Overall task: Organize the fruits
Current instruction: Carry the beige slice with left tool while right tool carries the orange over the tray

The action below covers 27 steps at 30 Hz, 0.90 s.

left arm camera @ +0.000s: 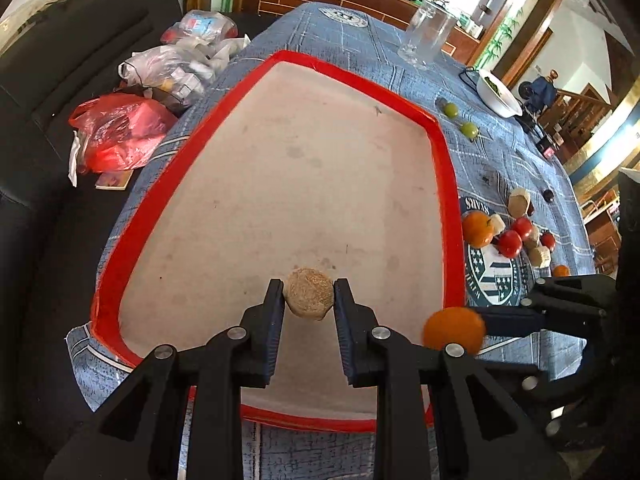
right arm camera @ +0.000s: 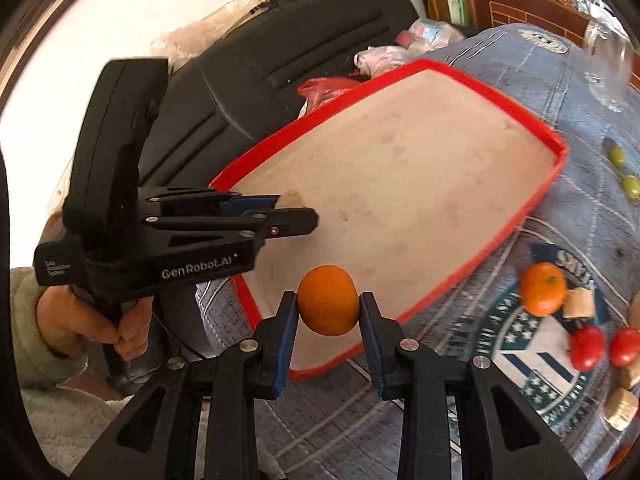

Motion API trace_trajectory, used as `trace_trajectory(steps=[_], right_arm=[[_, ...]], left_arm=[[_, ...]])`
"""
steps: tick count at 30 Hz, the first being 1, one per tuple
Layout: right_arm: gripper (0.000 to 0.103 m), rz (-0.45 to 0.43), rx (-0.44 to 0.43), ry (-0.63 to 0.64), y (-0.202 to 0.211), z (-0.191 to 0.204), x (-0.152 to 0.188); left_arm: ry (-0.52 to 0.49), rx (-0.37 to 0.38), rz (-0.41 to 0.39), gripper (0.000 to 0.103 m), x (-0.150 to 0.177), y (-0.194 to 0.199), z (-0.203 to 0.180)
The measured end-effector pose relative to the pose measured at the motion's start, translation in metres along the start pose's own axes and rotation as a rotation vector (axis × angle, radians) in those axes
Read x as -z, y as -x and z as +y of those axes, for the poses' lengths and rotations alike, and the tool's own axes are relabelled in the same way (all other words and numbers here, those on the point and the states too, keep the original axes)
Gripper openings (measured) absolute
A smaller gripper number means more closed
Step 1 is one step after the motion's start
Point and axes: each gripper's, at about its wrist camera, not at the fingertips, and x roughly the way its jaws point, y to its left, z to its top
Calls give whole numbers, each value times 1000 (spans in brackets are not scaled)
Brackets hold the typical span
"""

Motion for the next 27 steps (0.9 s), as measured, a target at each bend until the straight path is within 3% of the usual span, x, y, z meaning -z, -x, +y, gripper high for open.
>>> trace_trajectory(steps=[12,20,27], right_arm=[[33,62,27,45,-35,5,-1],[34,56,26,57,-25,11,9],[35,51,12,60,-17,14,12]], left_arm=[[-29,11,7,22,3,-7,-3],[-23,3,-1,23,5,-5,-3],[-14,13,2,35,7,-4,-7]])
